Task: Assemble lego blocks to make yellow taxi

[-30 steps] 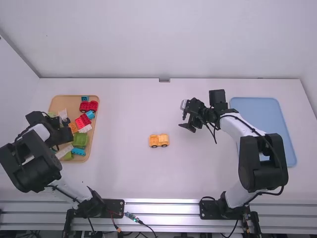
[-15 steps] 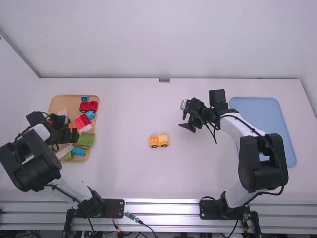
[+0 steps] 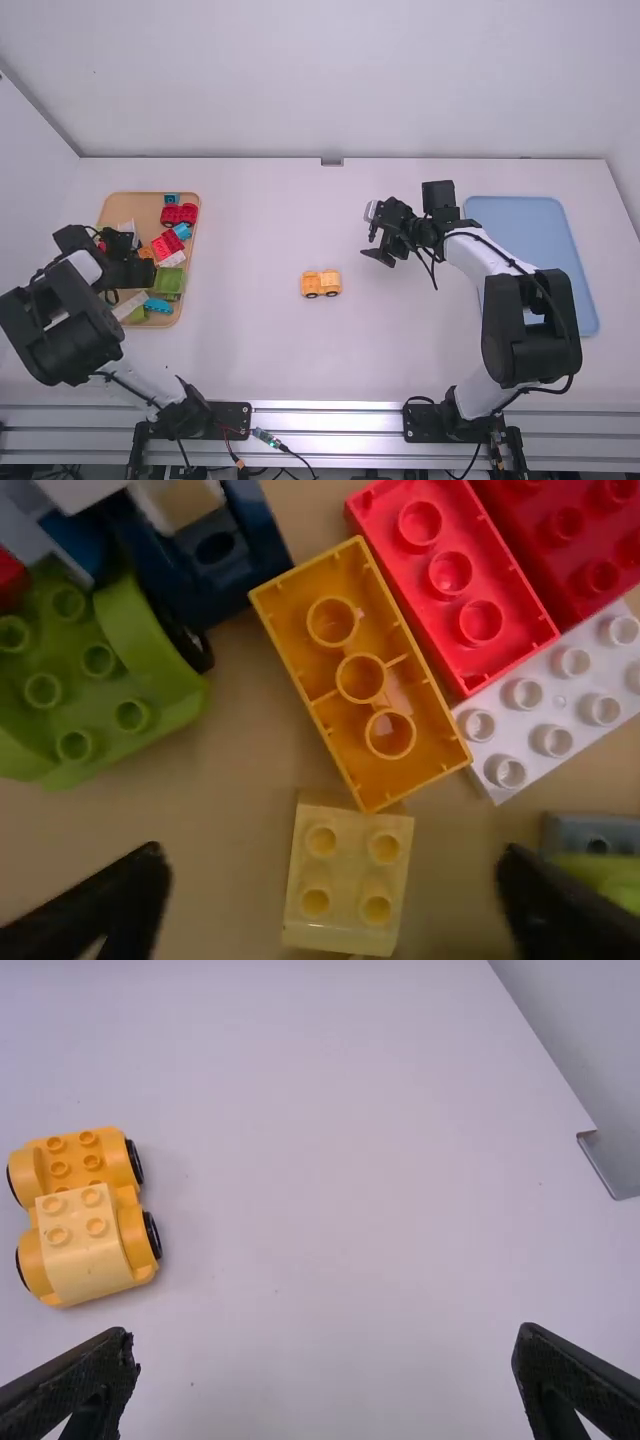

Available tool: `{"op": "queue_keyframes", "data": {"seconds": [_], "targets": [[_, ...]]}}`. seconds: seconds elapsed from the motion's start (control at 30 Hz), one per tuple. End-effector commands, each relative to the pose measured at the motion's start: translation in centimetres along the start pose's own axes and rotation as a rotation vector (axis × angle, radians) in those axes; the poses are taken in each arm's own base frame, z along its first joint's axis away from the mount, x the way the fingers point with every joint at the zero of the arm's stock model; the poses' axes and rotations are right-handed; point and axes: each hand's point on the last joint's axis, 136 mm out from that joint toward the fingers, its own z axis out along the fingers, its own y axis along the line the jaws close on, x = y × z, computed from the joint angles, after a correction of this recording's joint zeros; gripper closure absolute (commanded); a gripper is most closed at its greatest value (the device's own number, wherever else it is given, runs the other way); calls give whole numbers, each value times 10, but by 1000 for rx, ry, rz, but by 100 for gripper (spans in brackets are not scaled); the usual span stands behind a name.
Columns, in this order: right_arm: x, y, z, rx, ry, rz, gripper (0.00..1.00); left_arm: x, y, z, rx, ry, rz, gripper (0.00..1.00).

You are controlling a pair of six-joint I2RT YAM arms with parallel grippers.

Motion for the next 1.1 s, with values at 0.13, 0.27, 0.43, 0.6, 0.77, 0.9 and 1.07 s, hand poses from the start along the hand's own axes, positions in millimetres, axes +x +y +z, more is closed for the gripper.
{"op": "queue_keyframes", "data": {"seconds": [0.13, 0.27, 0.43, 0.6, 0.77, 0.9, 1.07], "targets": [[-5, -4, -3, 10, -10, -7, 1, 14, -8, 11, 9, 19, 19, 27], [-5, -4, -3, 10, -10, -7, 1, 21, -5, 17, -18, 11, 1, 30], [-5, -4, -3, 10, -10, -7, 1, 22, -8, 20, -22, -3, 9, 34], [-5, -4, -3, 9, -9, -6, 1, 20, -12, 23, -7, -37, 11, 39], [-5, -3, -3, 8, -9, -6, 1, 21, -14, 26, -10, -58, 13, 46], [-5, -3, -3, 8, -9, -5, 1, 23, -15, 26, -6, -52, 11, 60], [-5, -3, -3, 8, -9, -5, 1, 23, -12, 25, -12, -55, 6, 67]]}}
